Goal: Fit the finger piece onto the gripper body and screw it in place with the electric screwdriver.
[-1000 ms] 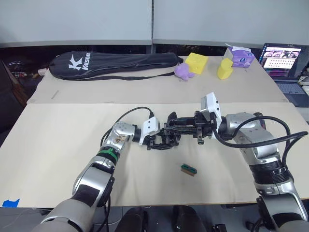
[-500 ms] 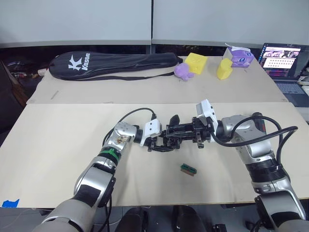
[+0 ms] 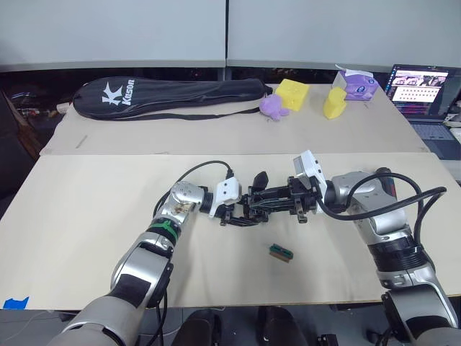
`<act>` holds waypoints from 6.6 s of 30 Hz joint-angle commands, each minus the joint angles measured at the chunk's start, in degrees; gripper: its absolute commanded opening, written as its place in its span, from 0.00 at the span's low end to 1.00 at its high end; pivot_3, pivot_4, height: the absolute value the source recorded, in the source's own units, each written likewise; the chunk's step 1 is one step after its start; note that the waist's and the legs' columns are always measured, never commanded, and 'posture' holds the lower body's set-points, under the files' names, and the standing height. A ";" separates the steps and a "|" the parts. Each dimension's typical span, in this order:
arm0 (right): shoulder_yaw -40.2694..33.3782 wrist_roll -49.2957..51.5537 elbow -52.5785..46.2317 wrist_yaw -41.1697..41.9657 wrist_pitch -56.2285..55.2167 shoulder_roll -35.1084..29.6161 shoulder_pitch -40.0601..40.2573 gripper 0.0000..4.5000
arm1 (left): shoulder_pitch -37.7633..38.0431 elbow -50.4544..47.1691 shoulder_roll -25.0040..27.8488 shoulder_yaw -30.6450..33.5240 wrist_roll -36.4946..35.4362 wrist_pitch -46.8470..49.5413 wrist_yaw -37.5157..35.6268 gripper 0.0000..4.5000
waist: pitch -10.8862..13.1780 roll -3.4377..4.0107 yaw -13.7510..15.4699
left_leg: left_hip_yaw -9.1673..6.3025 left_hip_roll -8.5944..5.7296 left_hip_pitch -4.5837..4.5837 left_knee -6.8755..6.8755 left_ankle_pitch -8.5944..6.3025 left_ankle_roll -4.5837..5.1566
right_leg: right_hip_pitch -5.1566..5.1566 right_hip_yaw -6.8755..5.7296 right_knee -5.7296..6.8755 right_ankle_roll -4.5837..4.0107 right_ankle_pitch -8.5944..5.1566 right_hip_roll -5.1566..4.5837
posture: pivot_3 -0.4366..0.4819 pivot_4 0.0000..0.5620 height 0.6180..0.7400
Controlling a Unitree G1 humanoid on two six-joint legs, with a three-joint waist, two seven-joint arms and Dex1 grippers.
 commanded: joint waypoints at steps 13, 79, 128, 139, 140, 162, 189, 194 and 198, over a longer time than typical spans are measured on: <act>3.07 -1.56 2.50 2.35 1.61 0.23 1.33 0.07 | -1.82 0.98 -0.68 0.35 0.75 -0.70 0.47 0.51 | -0.18 0.01 0.01 | -0.01 0.01 0.11 0.00 0.00 -0.01 | 0.08 0.02 0.01 0.00 0.00 0.00 | 0.48 0.27 0.86; 5.30 -3.96 11.99 5.70 0.80 0.19 -4.75 0.30 | -1.63 1.14 -0.19 0.40 1.96 -1.77 0.36 0.51 | -0.97 0.05 -0.08 | 0.04 0.13 0.52 -0.12 -0.02 -0.07 | 0.24 0.27 -0.02 -0.01 -0.01 -0.02 | 0.48 0.27 0.86; -10.08 -11.26 34.08 -33.33 44.25 -25.67 -9.58 0.99 | 7.53 -76.86 30.85 8.27 -35.83 59.99 -10.27 1.00 | -0.81 0.26 -1.03 | 0.10 -0.21 0.10 -0.30 0.08 0.18 | 0.07 -0.04 -0.37 -0.01 -0.02 -0.48 | 0.48 0.27 0.86; -0.64 -14.23 32.08 -14.76 31.21 -28.00 -10.72 0.43 | 8.14 -75.03 31.37 5.93 -33.88 56.23 -9.56 1.00 | -0.58 0.62 -1.15 | 0.10 -0.24 0.07 -0.30 0.10 0.22 | 0.11 -0.02 -0.57 0.01 -0.02 -0.46 | 0.48 0.27 0.86; -0.12 -13.64 29.19 -12.53 31.46 -28.89 -10.46 0.43 | 8.37 -74.96 31.55 5.72 -33.78 55.90 -9.92 1.00 | -0.51 0.74 -1.25 | 0.11 -0.25 0.07 -0.30 0.10 0.22 | 0.10 -0.01 -0.57 0.01 -0.02 -0.46 | 0.48 0.27 0.86; 19.23 -31.22 20.83 8.79 19.56 -31.04 -7.71 1.00 | 9.22 -76.45 32.41 3.15 -32.69 52.27 -10.52 1.00 | -0.41 0.88 -1.12 | 0.15 -0.27 0.14 -0.21 0.10 0.22 | 0.05 0.13 -0.23 0.15 -0.11 -0.47 | 0.48 0.27 0.86; -36.63 -2.43 -35.93 -8.63 13.45 -16.95 31.76 0.43 | 32.33 -75.44 26.44 -0.15 -24.46 36.39 -2.08 1.00 | -0.28 0.75 1.41 | -0.21 -0.19 0.12 -0.23 0.09 0.17 | 0.16 0.06 -0.29 0.15 -0.13 -0.54 | 0.48 0.27 0.86; -42.67 9.88 -48.79 -22.22 17.56 -1.53 37.89 0.43 | 34.01 -71.95 23.67 -1.22 -22.10 30.95 -1.45 1.00 | -0.27 0.74 1.65 | -0.05 -0.28 0.27 -0.18 0.07 0.21 | 0.17 0.35 -0.12 0.17 -0.06 -0.58 | 0.48 0.27 0.86; -41.80 13.54 -52.89 -29.38 15.85 4.52 41.68 0.43 | 34.21 -67.92 22.43 -2.31 -19.95 26.31 -2.25 1.00 | -0.28 0.75 1.46 | -0.08 -0.28 0.31 -0.25 0.09 0.17 | 0.13 0.30 -0.08 0.17 -0.07 -0.48 | 0.48 0.27 0.86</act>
